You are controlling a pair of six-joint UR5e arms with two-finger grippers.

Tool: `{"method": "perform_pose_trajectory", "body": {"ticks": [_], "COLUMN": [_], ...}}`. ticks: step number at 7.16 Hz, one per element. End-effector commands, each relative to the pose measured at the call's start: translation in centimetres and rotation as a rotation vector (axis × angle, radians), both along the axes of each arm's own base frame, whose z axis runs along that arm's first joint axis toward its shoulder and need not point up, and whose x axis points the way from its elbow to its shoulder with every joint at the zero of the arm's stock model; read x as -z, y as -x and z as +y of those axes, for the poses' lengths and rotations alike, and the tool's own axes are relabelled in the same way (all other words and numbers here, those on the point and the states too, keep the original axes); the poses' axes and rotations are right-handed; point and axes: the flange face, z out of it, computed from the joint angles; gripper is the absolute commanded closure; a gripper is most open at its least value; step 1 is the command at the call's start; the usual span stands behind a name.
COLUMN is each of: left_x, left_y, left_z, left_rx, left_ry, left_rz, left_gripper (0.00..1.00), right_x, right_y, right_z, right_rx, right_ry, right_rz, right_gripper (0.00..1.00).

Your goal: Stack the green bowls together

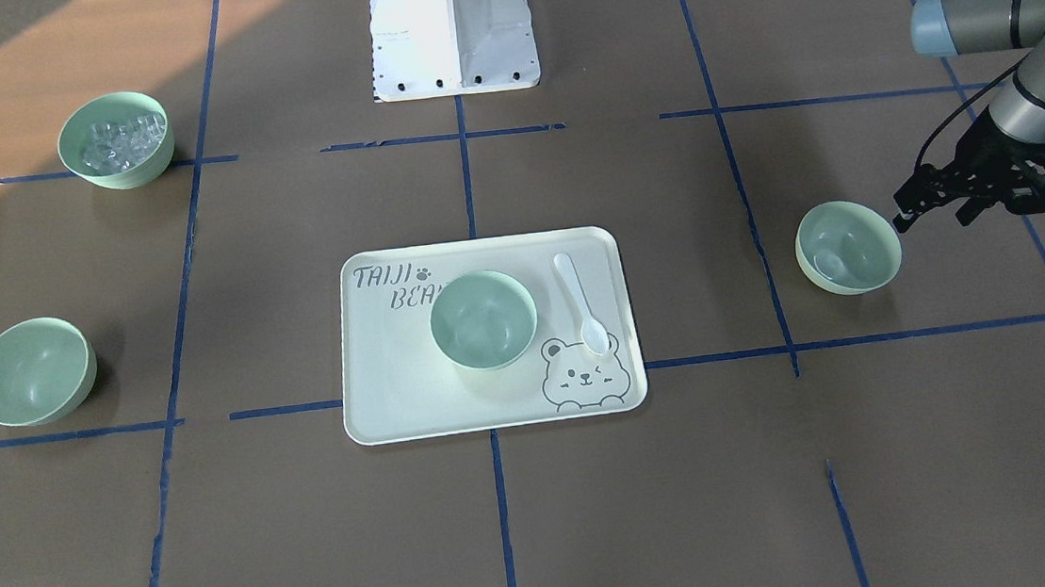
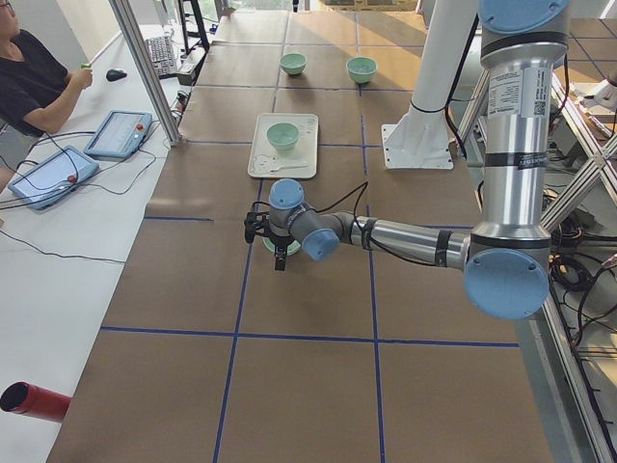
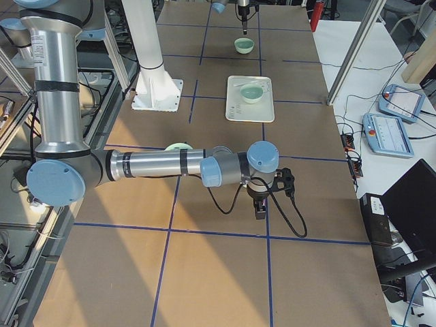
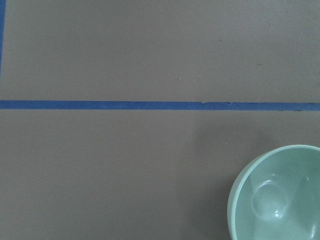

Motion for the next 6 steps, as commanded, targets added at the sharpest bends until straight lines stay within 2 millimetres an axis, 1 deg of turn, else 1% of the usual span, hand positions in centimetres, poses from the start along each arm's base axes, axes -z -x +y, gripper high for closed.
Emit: {"method": "perform_pose_trajectory", "body": {"ticks": [1,2,3,4,5,6], "left_x": [-0.6,-0.6,-0.5,-0.5,-0.7,-0.7], "left_y": [-2.0,-3.5,-4.1,-4.6,-4.7,-4.7], "left_z": [-0.7,-0.2,-0.1,0.1,0.1,0.1], "left_rx": [0.021,0.016,0.012,0.003,0.001,-0.001], "left_ry": [0.006,0.026,0.022,0.023,0.025,0.023], "left_rz": [-0.014,-0.006,-0.008,-0.009,-0.011,-0.011], "left_gripper": [0.07,0.14,0.22,0.3,0.38,0.52], "right_x": [0.1,0.3,0.7,0.9,1.0,1.5], "right_y": [0.5,0.7,1.0,1.2,1.8,2.8], "right_z": [-0.1,-0.2,-0.4,-0.5,-0.5,-0.7], "right_rx": [-0.005,-0.009,-0.017,-0.021,-0.021,-0.04], "right_ry": [0.015,0.019,0.025,0.016,0.027,0.025], "right_rz": [-0.003,-0.003,-0.005,-0.008,-0.009,-0.02], "right_gripper": [0.0,0.0,0.0,0.0,0.0,0.0]}}
